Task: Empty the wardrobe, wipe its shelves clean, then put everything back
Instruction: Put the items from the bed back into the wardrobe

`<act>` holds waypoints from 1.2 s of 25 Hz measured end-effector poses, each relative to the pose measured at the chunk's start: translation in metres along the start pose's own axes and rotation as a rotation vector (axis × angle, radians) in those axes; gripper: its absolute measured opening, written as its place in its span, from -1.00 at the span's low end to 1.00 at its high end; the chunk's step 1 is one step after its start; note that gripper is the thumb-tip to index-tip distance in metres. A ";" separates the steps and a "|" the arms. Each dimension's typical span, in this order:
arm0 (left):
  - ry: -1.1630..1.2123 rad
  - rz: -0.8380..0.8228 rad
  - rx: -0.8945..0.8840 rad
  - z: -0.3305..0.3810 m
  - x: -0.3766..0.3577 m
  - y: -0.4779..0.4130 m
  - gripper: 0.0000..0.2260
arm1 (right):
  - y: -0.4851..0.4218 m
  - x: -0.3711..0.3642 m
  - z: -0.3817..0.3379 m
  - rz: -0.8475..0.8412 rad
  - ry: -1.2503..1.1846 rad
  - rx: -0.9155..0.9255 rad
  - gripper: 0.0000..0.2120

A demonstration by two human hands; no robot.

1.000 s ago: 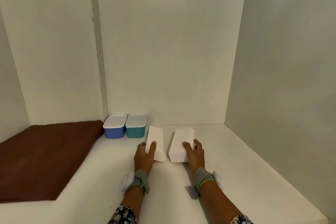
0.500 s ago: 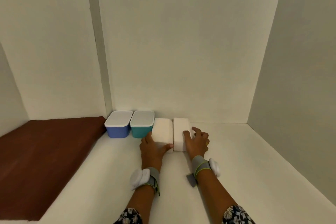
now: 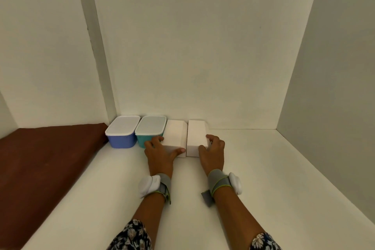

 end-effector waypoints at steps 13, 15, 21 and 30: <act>0.004 0.013 -0.102 0.005 0.003 0.004 -0.49 | 0.003 0.003 0.003 0.052 -0.047 -0.024 -0.65; -0.018 0.012 -0.100 0.005 0.003 0.005 -0.55 | 0.003 0.004 0.003 0.060 -0.055 -0.046 -0.65; -0.052 0.025 -0.117 0.007 0.006 0.006 -0.64 | 0.003 0.005 0.002 0.059 -0.062 -0.069 -0.64; -0.067 0.085 -0.167 0.009 0.016 0.018 -0.78 | 0.009 0.002 -0.011 0.146 0.038 -0.034 -0.68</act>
Point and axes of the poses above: each hand's wrist, its own y-axis away from the middle knuckle, its own x-axis out of the back of the hand, z = x × y, the point moved 6 cm from there along -y, towards the middle knuckle, and after that the axes turned 12 degrees about x, right-handed, at the moved point
